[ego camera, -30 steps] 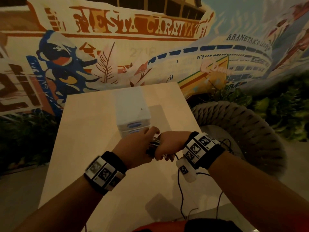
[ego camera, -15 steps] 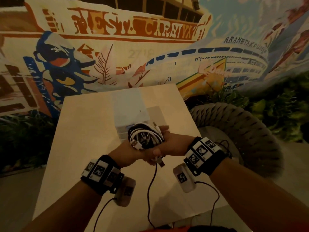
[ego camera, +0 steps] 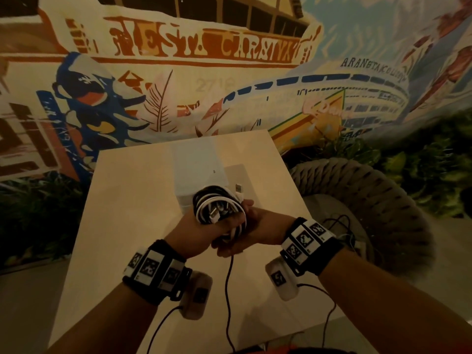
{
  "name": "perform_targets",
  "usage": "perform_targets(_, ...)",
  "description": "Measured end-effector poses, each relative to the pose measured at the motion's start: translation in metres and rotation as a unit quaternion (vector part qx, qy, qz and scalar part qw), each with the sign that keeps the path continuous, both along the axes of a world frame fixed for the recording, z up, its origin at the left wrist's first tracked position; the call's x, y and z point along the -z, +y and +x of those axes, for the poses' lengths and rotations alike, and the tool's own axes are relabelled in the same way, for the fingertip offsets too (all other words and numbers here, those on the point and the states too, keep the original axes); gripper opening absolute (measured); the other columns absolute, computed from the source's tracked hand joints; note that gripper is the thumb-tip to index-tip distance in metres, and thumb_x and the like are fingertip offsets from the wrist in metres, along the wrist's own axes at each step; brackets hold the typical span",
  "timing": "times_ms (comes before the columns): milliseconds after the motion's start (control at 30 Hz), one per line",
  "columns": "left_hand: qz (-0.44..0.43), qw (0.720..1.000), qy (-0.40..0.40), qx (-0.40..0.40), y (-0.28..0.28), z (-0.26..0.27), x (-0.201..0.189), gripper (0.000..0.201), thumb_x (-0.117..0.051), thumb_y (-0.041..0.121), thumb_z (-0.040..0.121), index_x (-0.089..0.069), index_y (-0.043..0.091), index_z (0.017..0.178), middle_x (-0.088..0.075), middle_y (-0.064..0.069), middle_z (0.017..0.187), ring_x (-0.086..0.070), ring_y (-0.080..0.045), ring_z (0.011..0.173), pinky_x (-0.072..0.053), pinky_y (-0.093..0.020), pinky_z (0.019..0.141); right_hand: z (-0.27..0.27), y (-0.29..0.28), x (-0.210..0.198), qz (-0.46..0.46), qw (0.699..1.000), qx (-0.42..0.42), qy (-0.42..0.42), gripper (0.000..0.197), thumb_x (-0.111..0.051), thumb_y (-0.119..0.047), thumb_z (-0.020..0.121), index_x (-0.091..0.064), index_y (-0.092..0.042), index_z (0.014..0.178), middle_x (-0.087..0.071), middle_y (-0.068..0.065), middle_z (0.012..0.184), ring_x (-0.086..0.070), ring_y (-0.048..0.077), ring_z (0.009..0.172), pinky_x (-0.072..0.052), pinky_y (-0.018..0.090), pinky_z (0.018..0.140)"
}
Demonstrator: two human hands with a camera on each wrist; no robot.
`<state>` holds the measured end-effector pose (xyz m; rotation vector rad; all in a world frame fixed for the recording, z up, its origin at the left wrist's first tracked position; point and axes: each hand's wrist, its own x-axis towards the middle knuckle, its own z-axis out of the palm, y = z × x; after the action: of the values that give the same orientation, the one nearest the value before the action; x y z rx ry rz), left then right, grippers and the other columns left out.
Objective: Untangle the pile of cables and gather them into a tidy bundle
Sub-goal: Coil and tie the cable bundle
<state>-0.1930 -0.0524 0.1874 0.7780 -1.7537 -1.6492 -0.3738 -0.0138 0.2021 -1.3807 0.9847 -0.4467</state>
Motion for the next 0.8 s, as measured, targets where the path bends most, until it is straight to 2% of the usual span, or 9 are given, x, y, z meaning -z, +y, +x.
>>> perform_targets(67, -0.007, 1.000, 0.000, -0.012, 0.000, -0.001, -0.001, 0.033, -0.075, 0.045, 0.084, -0.075, 0.029, 0.113, -0.074, -0.006, 0.117, -0.064, -0.052, 0.106, -0.050, -0.074, 0.083, 0.004, -0.001, 0.002, -0.020, 1.000, 0.001, -0.001, 0.026, -0.072, 0.003, 0.089, -0.069, -0.003, 0.114, -0.070, -0.001, 0.098, -0.066, 0.007, 0.090, -0.058, 0.027, 0.088)
perform_targets(100, -0.008, 1.000, 0.004, -0.025, 0.001, -0.002, -0.002, 0.034, -0.075, 0.044, 0.084, -0.075, 0.026, 0.113, -0.075, -0.006, 0.116, -0.066, -0.050, 0.105, -0.050, -0.074, 0.083, 0.005, -0.001, 0.004, -0.031, 1.000, 0.003, -0.004, 0.025, -0.071, 0.004, 0.089, -0.068, 0.000, 0.114, -0.070, 0.001, 0.097, -0.066, 0.006, 0.088, -0.058, 0.025, 0.085)
perform_targets(200, -0.015, 0.997, 0.026, -0.070, 0.003, -0.002, -0.005, 0.038, -0.072, 0.036, 0.083, -0.072, 0.013, 0.112, -0.076, -0.007, 0.111, -0.070, -0.030, 0.109, -0.055, -0.060, 0.093, 0.006, -0.001, 0.010, -0.021, 1.000, 0.006, -0.019, 0.025, -0.066, 0.008, 0.090, -0.068, 0.002, 0.115, -0.071, 0.001, 0.098, -0.069, 0.005, 0.090, -0.057, 0.024, 0.085)
perform_targets(333, -0.103, 0.990, 0.036, -0.091, -0.002, 0.003, -0.015, 0.014, -0.070, 0.022, 0.094, -0.071, 0.012, 0.105, -0.075, -0.008, 0.101, -0.071, -0.026, 0.101, -0.058, -0.046, 0.092, 0.000, 0.003, 0.020, 0.073, 0.993, 0.065, -0.063, 0.023, -0.065, 0.001, 0.094, -0.067, -0.017, 0.108, -0.071, -0.001, 0.087, -0.068, 0.014, 0.077, -0.057, 0.028, 0.078)
perform_targets(433, -0.118, 0.989, 0.045, -0.076, -0.007, 0.008, -0.024, 0.008, -0.061, 0.006, 0.097, -0.068, 0.002, 0.100, -0.073, -0.010, 0.093, -0.071, -0.028, 0.094, -0.058, -0.040, 0.088, -0.007, 0.006, 0.028, 0.077, 0.996, 0.043, -0.006, 0.014, -0.058, -0.011, 0.101, -0.070, -0.018, 0.103, -0.058, 0.000, 0.078, -0.056, 0.014, 0.068, -0.053, 0.027, 0.069)
perform_targets(533, -0.185, 0.978, -0.076, -0.055, -0.014, 0.017, -0.026, 0.007, -0.067, 0.011, 0.095, -0.070, 0.017, 0.097, -0.073, 0.007, 0.093, -0.069, -0.012, 0.094, -0.055, -0.023, 0.084, -0.014, 0.005, 0.034, 0.107, 0.992, 0.065, 0.021, 0.018, -0.054, -0.023, 0.104, -0.068, -0.016, 0.095, -0.043, -0.004, 0.066, -0.039, 0.013, 0.059, -0.040, 0.025, 0.057)
perform_targets(633, -0.257, 0.933, -0.254, 0.009, -0.018, 0.021, -0.021, 0.015, -0.068, 0.038, 0.092, -0.071, 0.028, 0.102, -0.073, 0.010, 0.092, -0.066, -0.005, 0.089, -0.052, -0.022, 0.080, -0.016, 0.001, 0.037, 0.166, 0.981, 0.105, -0.001, 0.031, -0.049, -0.032, 0.106, -0.068, -0.011, 0.093, -0.040, -0.003, 0.065, -0.028, 0.012, 0.055, -0.024, 0.028, 0.054)
perform_targets(733, -0.367, 0.844, -0.379, 0.097, -0.018, 0.010, -0.012, 0.054, -0.039, 0.063, 0.084, -0.070, 0.028, 0.111, -0.073, 0.006, 0.105, -0.063, -0.012, 0.101, -0.042, -0.021, 0.102, -0.014, -0.002, 0.033, 0.181, 0.975, 0.133, -0.009, 0.039, -0.043, -0.035, 0.104, -0.070, -0.008, 0.094, -0.057, 0.004, 0.073, -0.038, 0.014, 0.055, -0.029, 0.027, 0.055)
perform_targets(800, -0.392, 0.803, -0.432, 0.120, -0.019, 0.006, -0.004, 0.064, -0.025, 0.064, 0.081, -0.068, 0.027, 0.111, -0.072, 0.007, 0.105, -0.065, -0.015, 0.100, -0.045, -0.027, 0.100, -0.015, -0.004, 0.032, 0.205, 0.965, 0.162, -0.023, 0.050, -0.034, -0.039, 0.105, -0.069, -0.005, 0.096, -0.066, 0.012, 0.080, -0.045, 0.016, 0.057, -0.032, 0.029, 0.056)
